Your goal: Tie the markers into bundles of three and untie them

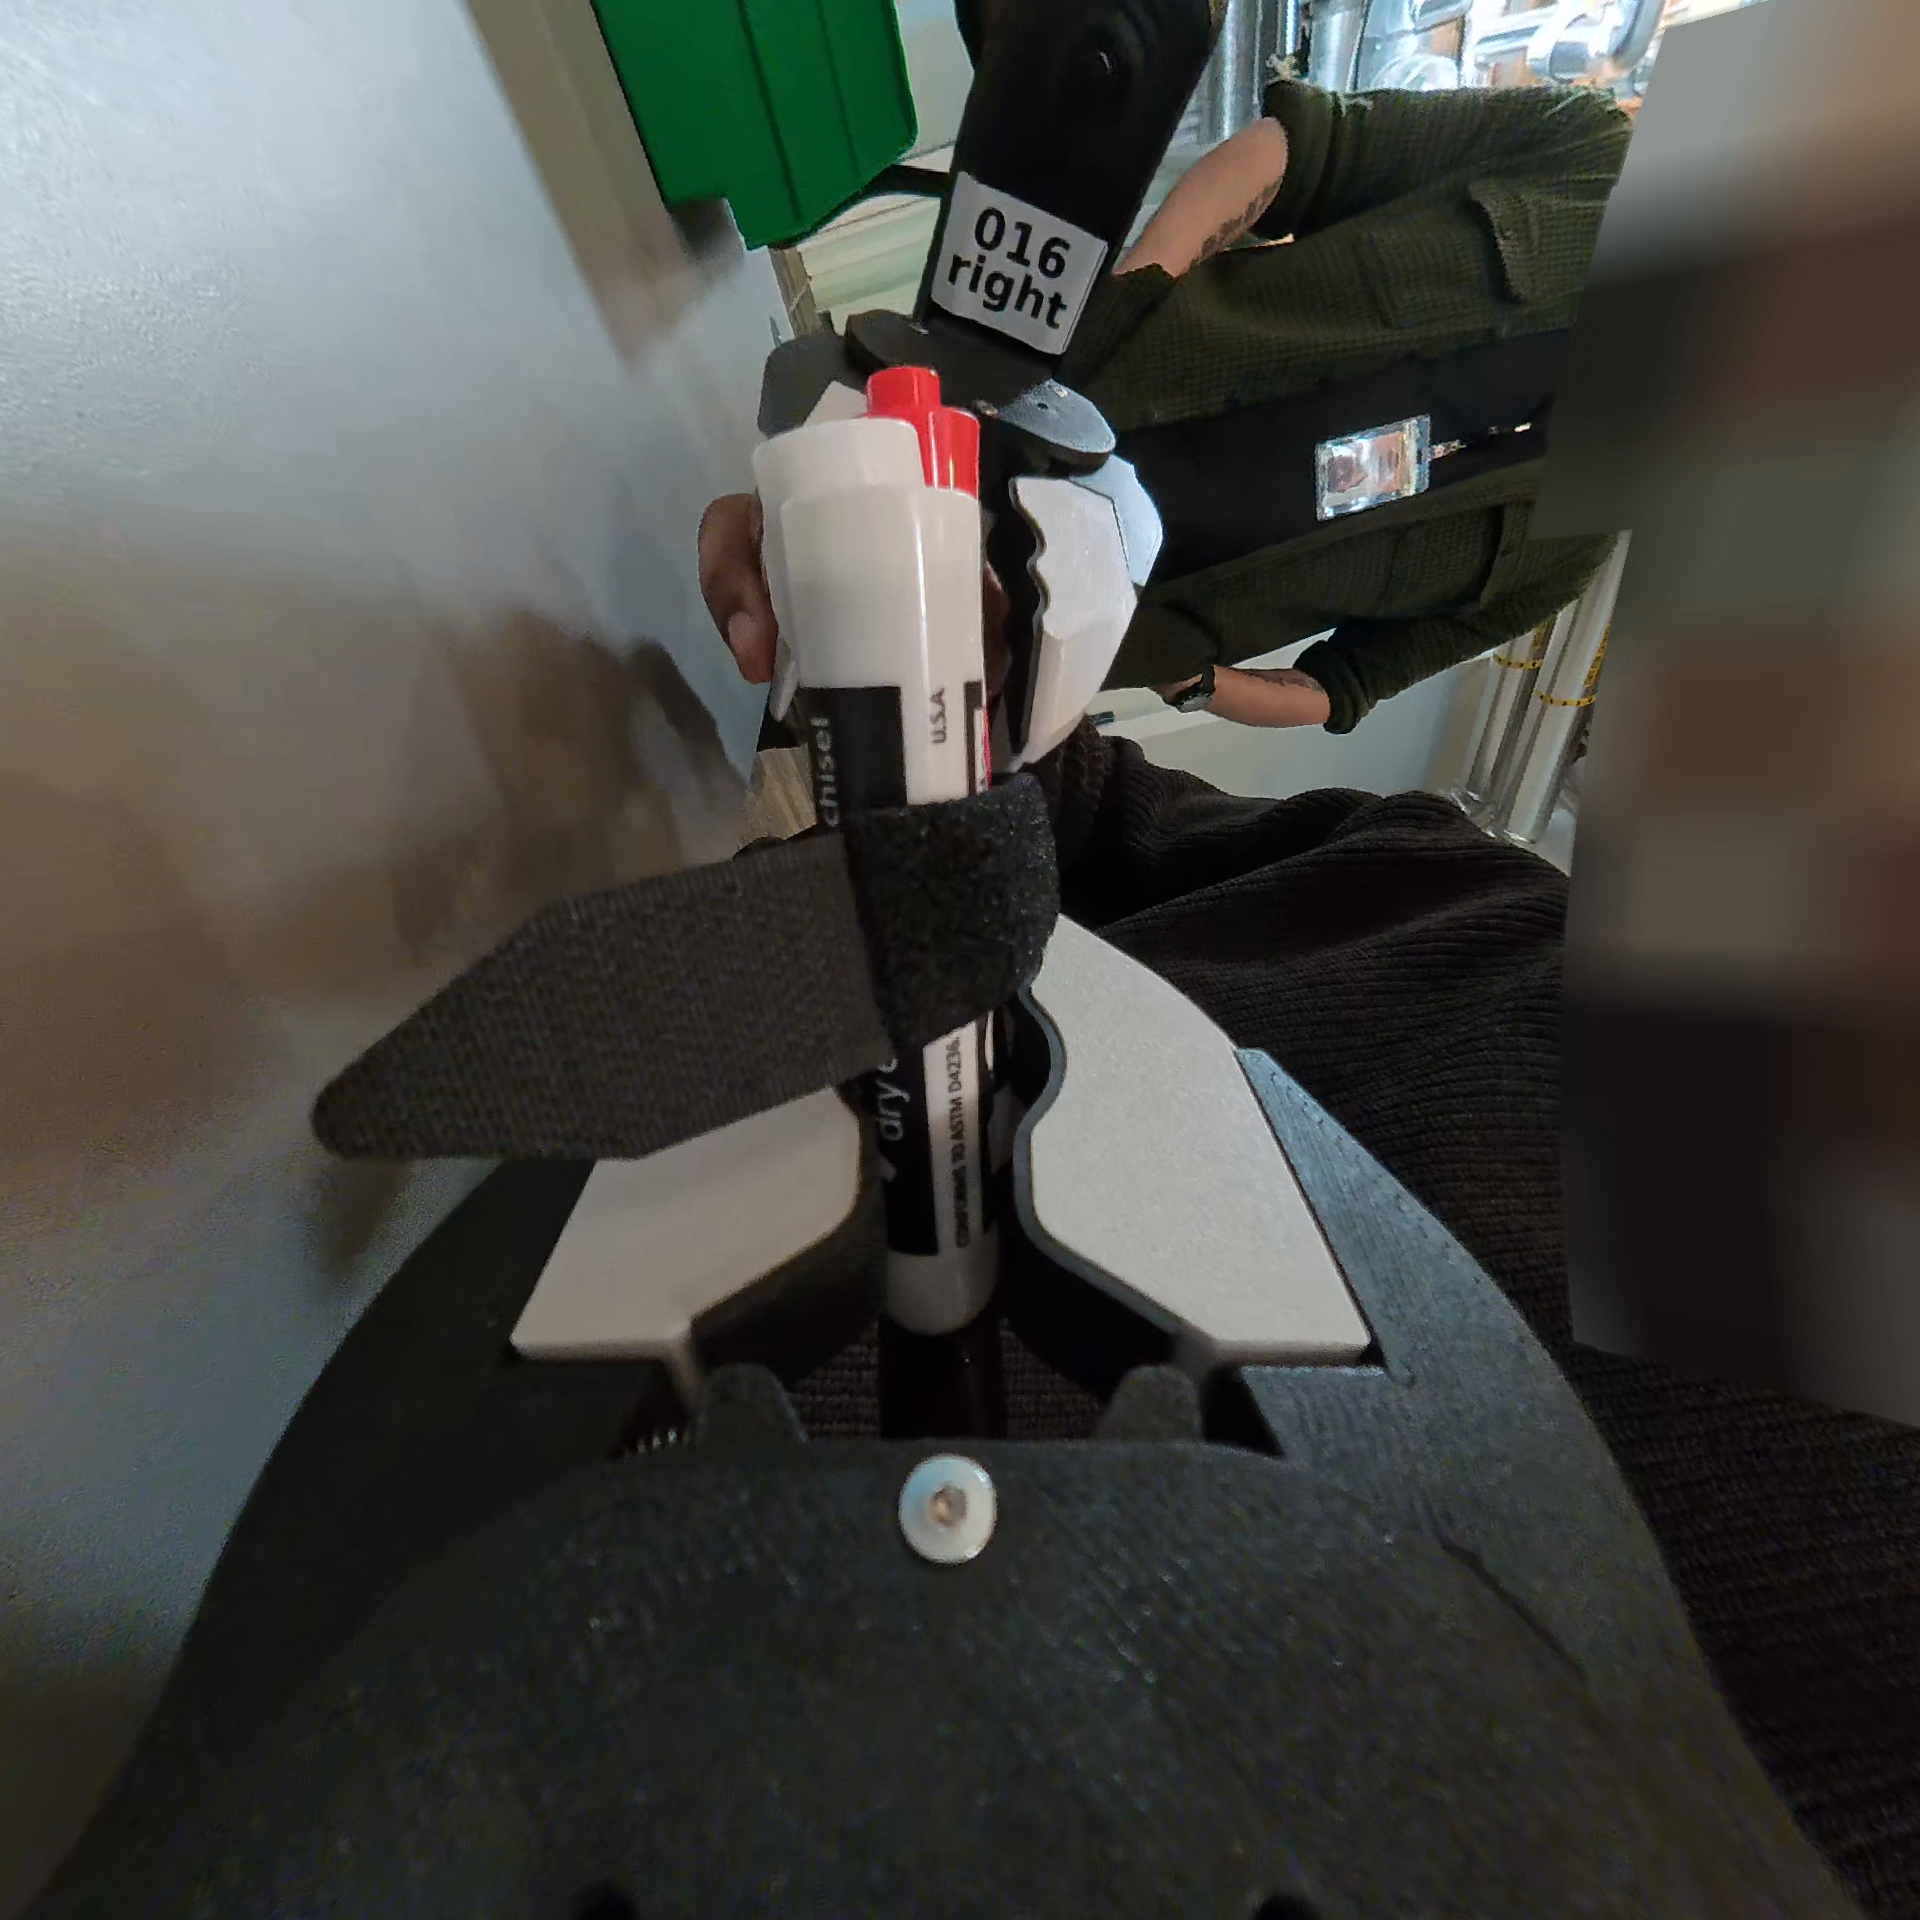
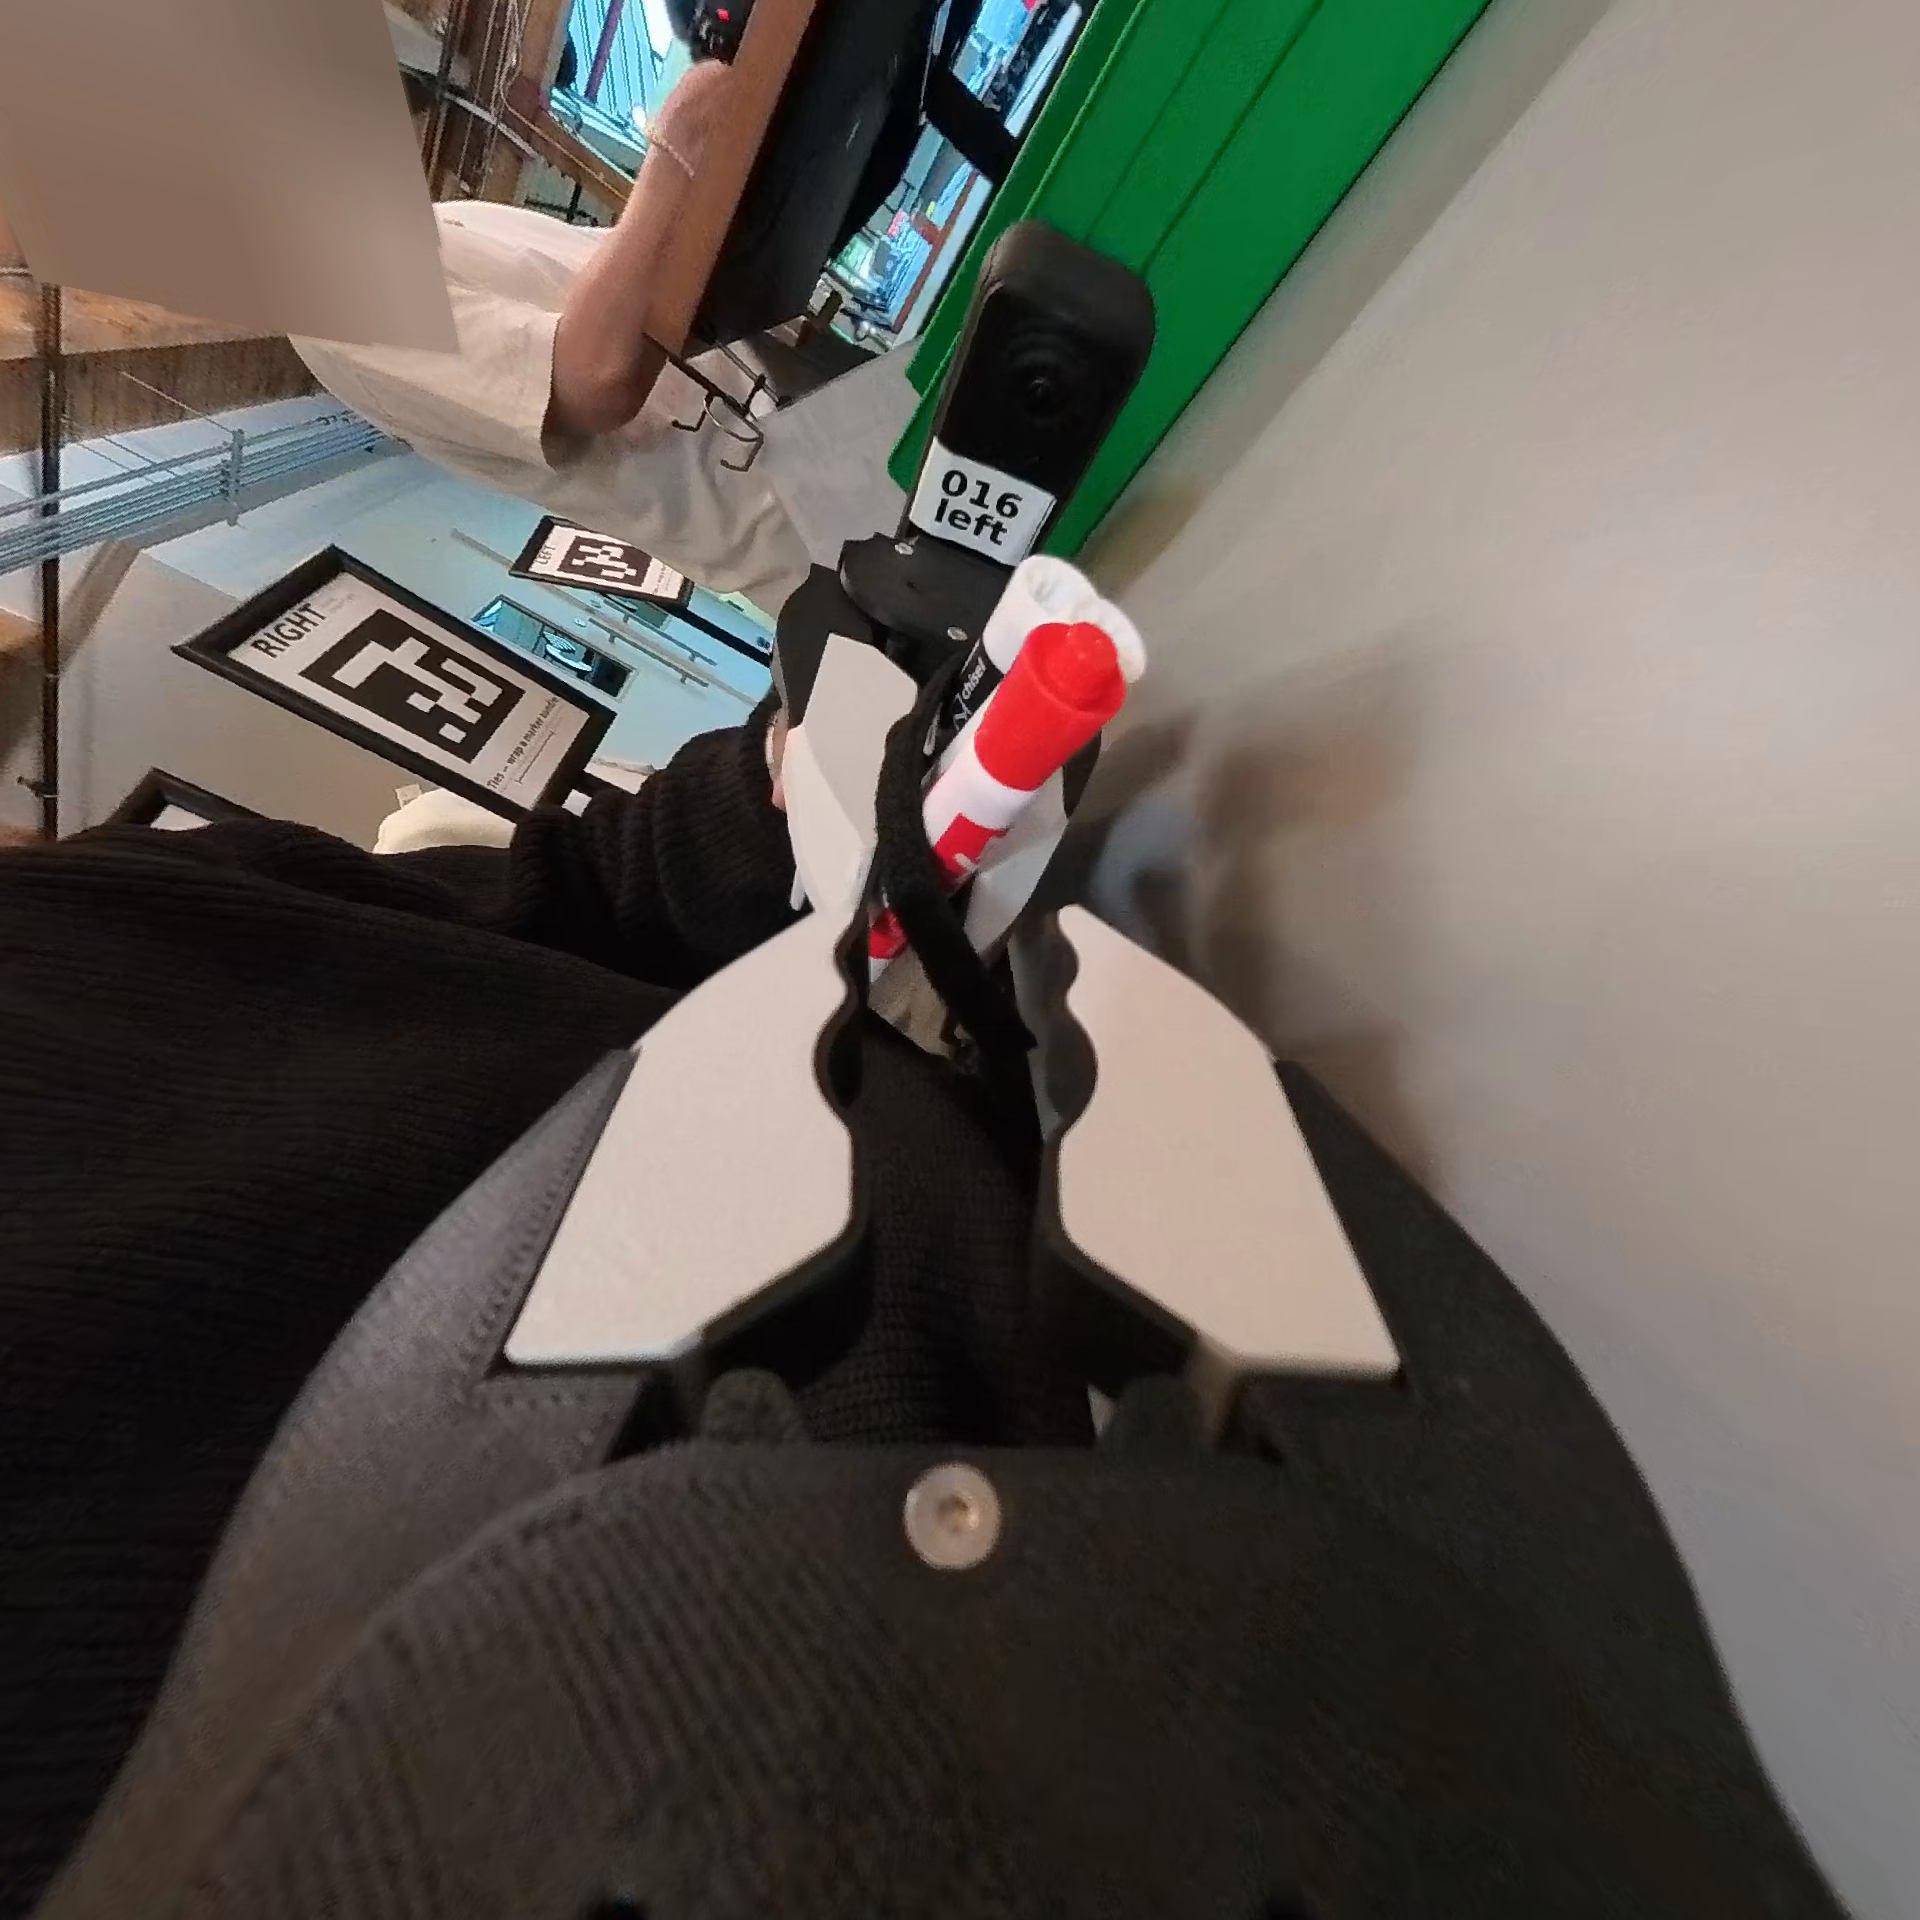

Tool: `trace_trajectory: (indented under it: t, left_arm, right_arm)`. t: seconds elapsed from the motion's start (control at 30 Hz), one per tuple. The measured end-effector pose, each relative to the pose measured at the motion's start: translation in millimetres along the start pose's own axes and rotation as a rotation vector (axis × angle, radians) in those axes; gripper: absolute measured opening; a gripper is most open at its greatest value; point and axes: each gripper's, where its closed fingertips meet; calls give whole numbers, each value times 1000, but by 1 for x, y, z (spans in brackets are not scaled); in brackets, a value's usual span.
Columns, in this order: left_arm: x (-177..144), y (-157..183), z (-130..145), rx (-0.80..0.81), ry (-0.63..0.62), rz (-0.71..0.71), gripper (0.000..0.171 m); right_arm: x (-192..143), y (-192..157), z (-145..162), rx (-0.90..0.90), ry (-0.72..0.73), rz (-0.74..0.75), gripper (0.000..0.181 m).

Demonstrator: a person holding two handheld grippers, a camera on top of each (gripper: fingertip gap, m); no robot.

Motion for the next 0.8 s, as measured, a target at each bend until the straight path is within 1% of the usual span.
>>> trace_trajectory:
  t: [0.13, 0.2, 0.33, 0.43, 0.5, 0.57, 0.63, 0.7, 0.8]
  left_arm:
    - [1, 2, 2, 9, -9, 5, 19]
    - [2, 4, 3, 10, -20, 12, 19]
    - [5, 8, 10, 10, -64, 27, 21]
    - [8, 16, 9, 13, -64, 55, 20]
    - [10, 18, 10, 13, -70, 61, 20]
    - [11, 20, 11, 15, -77, 67, 20]
    - [12, 23, 11, 17, -75, 80, 20]
    - [12, 27, 10, 18, -70, 90, 20]
    - [12, 31, 8, 9, -65, 97, 19]
  right_arm:
    - [-9, 7, -7, -16, 27, 26, 32]
    - [-16, 13, -14, -65, 41, 61, 31]
    - [-31, 17, -34, -258, 64, 130, 33]
    - [-36, 24, -47, -409, 50, 169, 34]
    - [-33, 28, -51, -488, 22, 169, 33]
    - [-25, 25, -48, -595, -26, 118, 31]
    - [-16, 25, -41, -749, -89, 87, 27]
    - [-7, 29, -38, -904, -146, 93, 27]
    - [6, 31, -48, -1076, -152, 95, 27]
Point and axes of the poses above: each gripper's, where its closed fingertips meet, x out along the fingers, z out of its underside, y = z × x across the jaws, and after that the axes turned 4 degrees about x, right-handed
